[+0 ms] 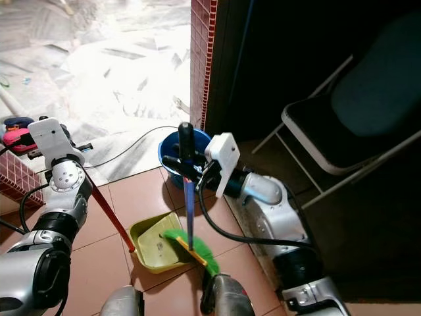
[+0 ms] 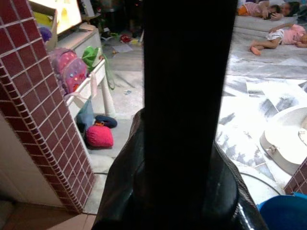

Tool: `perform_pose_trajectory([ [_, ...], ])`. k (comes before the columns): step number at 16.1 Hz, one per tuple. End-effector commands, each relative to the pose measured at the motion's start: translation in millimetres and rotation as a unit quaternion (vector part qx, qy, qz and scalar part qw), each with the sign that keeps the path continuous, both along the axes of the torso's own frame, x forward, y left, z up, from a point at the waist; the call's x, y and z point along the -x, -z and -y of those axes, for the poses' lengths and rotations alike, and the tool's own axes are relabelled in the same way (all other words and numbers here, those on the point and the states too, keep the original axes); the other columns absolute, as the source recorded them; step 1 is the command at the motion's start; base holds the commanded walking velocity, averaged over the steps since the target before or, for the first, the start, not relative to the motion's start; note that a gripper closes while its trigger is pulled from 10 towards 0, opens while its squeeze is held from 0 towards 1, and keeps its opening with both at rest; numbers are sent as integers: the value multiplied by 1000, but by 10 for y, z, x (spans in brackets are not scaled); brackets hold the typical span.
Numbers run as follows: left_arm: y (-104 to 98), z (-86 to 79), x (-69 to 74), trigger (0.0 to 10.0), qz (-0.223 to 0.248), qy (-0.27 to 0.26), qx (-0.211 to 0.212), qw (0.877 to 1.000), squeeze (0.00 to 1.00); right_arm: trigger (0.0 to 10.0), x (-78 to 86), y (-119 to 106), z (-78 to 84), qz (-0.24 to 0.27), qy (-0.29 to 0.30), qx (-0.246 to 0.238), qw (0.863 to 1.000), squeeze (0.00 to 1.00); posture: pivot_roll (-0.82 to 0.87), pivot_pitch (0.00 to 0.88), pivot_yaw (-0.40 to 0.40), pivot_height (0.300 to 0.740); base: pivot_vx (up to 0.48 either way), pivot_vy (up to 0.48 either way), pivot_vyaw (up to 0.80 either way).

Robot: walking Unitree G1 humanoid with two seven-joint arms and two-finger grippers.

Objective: Sweep floor

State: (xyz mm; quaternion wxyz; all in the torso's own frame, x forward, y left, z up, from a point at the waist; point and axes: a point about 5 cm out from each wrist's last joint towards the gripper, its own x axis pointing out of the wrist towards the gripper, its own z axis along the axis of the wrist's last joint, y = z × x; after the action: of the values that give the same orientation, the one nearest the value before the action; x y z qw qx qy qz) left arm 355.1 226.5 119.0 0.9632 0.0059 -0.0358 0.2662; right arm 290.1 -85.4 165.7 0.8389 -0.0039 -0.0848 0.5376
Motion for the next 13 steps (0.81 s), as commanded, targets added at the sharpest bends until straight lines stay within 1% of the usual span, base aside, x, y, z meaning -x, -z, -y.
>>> perform_pose_trajectory([
  [1,77,-29,18,10000,-28,-1,-11,1000,0,10000,2,-236,1,12,-25,-39,999,0,-86,115,-1,740,0,0,0],
  [2,78,-30,16,10000,-30,-2,-14,999,0,10000,-12,-302,20,17,-27,-48,998,0,-88,105,-1,740,0,0,0],
  [3,79,-31,15,10000,-31,-3,-15,999,0,10000,-36,-330,40,35,-19,-39,998,0,-92,99,-1,740,0,0,0],
  [4,87,-32,16,10000,-35,-7,-14,999,0,10000,-58,-329,101,81,-7,18,997,0,-97,85,1,740,0,0,0],
  [5,96,-35,18,10000,-38,-10,-13,999,0,10000,-68,-310,136,93,0,39,995,0,-98,79,1,740,0,0,0],
  [6,117,-36,29,10000,-42,-11,-13,999,0,10000,-88,-262,216,87,22,48,995,0,-96,60,3,740,0,0,0],
  [7,118,-34,29,10000,-40,-9,-10,999,0,10000,-89,-249,230,87,24,51,995,0,-96,57,4,740,0,0,0],
  [8,136,-41,38,10000,-40,-6,1,999,0,10000,-88,-209,269,76,31,54,995,0,-95,48,5,740,0,0,0],
  [9,166,-40,51,10000,-46,0,0,999,0,10000,-90,-117,326,54,46,57,996,0,-83,27,6,740,0,0,0],
  [11,144,-76,105,10000,-23,17,-41,999,0,10000,-47,3,359,56,56,74,994,0,-70,10,1,740,0,0,0],
  [12,160,-116,134,10000,-21,13,-42,999,0,10000,-39,61,378,63,70,85,992,0,-58,3,-7,740,0,0,0],
  [13,157,-133,138,10000,-18,8,-35,999,0,10000,-56,77,396,62,86,83,991,0,-55,3,-11,740,0,0,0],
])
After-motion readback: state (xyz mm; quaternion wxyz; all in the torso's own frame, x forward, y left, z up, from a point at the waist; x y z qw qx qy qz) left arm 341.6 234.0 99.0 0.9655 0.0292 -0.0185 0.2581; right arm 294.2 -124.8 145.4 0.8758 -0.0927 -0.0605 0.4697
